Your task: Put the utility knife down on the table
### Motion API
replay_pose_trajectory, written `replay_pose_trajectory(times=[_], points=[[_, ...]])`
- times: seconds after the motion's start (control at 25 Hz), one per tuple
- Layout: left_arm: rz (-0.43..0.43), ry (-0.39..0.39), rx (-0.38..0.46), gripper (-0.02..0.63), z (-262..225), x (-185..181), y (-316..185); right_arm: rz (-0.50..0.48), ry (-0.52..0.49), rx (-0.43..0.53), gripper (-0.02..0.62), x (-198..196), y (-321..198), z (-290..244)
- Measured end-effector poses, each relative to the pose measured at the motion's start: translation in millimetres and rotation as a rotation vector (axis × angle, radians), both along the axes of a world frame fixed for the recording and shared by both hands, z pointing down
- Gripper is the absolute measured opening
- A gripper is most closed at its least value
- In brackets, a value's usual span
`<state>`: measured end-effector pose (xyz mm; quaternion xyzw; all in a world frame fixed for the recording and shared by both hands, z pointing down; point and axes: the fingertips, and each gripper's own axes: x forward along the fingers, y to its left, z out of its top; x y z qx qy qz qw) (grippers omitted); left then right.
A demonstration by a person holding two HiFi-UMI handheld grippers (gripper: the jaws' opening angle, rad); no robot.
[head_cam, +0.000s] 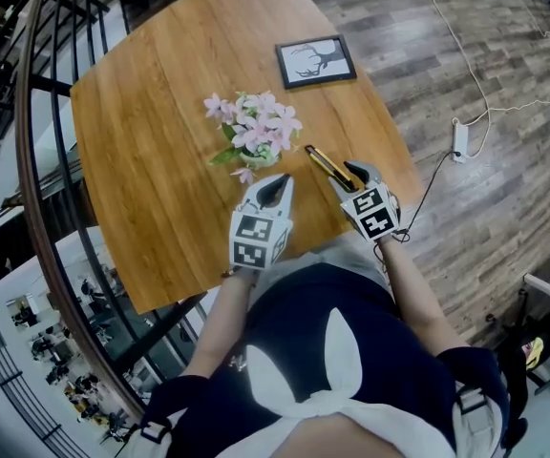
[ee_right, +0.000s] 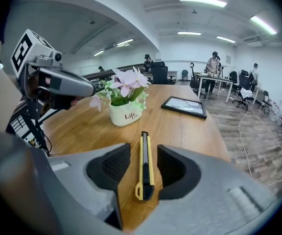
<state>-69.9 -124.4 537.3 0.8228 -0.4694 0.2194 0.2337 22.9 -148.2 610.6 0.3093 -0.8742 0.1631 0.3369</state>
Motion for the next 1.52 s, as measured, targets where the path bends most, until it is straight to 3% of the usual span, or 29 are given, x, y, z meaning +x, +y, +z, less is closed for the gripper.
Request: replay_pose_trajectory(times=[0.48, 1.08, 1.52], points=[[0.056, 0.024, 0.007, 0.017, -16, 1, 15, 0.106, -0.076, 0.102, 0.001, 2, 10, -68], [0.109, 0.043, 0.052, 0.017, -39, 4, 39, 0.180, -0.154, 0.151, -0.003, 1, 44, -116], [0.088, 0.055, 0.090, 0.017, -51, -10, 53, 0.156, -0.109, 0.184, -0.003, -15, 63, -120]])
